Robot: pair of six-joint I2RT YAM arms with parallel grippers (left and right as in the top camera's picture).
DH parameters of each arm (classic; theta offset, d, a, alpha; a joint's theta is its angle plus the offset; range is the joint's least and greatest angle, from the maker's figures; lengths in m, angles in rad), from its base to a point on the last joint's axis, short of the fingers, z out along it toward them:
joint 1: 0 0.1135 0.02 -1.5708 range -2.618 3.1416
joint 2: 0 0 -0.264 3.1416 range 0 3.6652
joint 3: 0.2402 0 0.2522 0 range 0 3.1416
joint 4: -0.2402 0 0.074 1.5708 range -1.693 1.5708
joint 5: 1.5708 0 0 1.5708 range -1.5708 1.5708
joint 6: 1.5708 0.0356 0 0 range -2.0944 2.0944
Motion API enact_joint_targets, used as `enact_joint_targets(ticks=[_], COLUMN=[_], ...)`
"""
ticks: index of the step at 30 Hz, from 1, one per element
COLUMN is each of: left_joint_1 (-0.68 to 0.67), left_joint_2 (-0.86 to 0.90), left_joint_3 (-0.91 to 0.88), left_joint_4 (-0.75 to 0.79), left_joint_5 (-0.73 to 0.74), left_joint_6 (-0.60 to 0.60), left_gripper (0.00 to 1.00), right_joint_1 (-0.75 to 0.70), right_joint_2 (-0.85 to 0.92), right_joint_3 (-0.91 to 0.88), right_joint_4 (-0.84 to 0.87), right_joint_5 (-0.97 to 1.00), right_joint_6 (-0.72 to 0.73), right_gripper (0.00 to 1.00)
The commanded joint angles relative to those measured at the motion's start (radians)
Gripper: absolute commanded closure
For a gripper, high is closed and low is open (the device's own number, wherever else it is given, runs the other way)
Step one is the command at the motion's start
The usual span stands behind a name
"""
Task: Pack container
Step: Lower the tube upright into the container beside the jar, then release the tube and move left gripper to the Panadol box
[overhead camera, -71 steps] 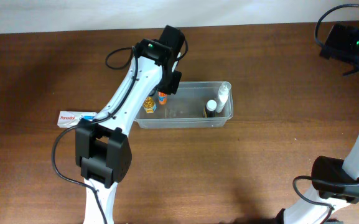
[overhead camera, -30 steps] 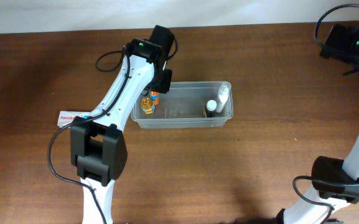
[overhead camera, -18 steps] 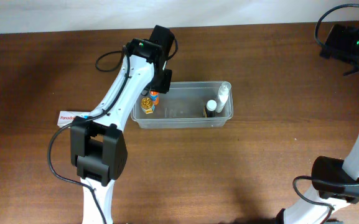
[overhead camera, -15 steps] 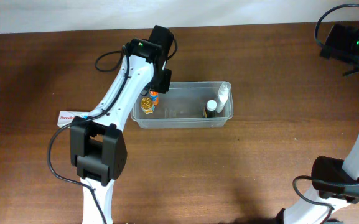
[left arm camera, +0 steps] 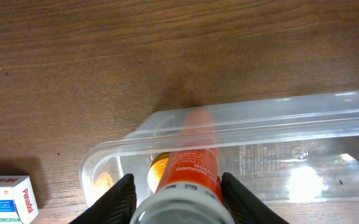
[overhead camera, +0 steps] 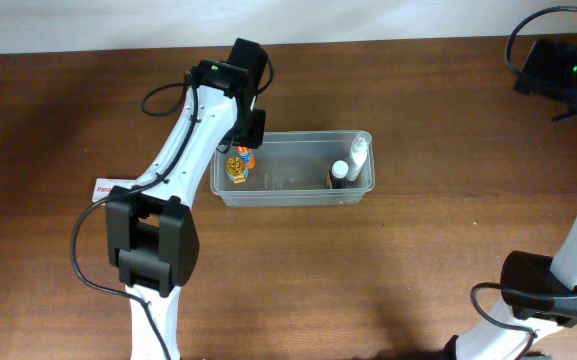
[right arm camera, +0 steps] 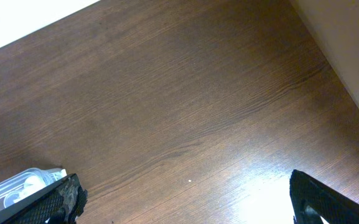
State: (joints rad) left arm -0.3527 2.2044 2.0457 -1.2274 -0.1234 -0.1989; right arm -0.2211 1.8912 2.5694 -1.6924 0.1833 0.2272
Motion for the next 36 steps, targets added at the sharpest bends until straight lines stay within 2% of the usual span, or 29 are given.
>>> enact_joint_targets(ticks=[1,5,12,16,23,28,30,36], left_joint_1=[0.002,0.002,0.002,0.002,0.003,0.026,0.046,0.131], left_joint_2=[-0.019,-0.019,-0.031,-0.04,-0.053,-0.076,-0.087,-0.095], left_joint_3=[-0.002,0.009,0.079,0.169,0.375,0.439,0.439,0.431], left_joint_4=[0.006,0.008,-0.03,-0.082,-0.23,-0.334,-0.375,-0.46], left_joint_5=[0.003,0.003,0.003,0.003,0.003,0.003,0.003,0.016], left_joint_6=[-0.01,-0.01,-0.01,-0.01,-0.01,-0.016,-0.032,-0.051], left_gripper=[0.48,0.39,0.38,0.37,0.28,0.18,0.01,0.0], right_joint_1=[-0.002,-0.002,-0.002,-0.002,-0.002,-0.002,-0.002,-0.002], right_joint_2=[-0.017,-0.017,-0.017,-0.017,-0.017,-0.017,-0.017,-0.017], right_joint_3=[0.016,0.016,0.016,0.016,0.016,0.016,0.016,0.016], right_joint_4=[-0.006,-0.006,-0.006,-0.006,-0.006,-0.006,-0.006,-0.006], right_joint_5=[0.012,0.012,0.012,0.012,0.012,0.012,0.012,0.012], right_joint_6=[-0.006,-0.006,-0.006,-0.006,-0.006,-0.006,-0.006,-0.006], right_gripper=[0.02,0.02,0.02,0.01,0.02,0.02,0.01,0.01])
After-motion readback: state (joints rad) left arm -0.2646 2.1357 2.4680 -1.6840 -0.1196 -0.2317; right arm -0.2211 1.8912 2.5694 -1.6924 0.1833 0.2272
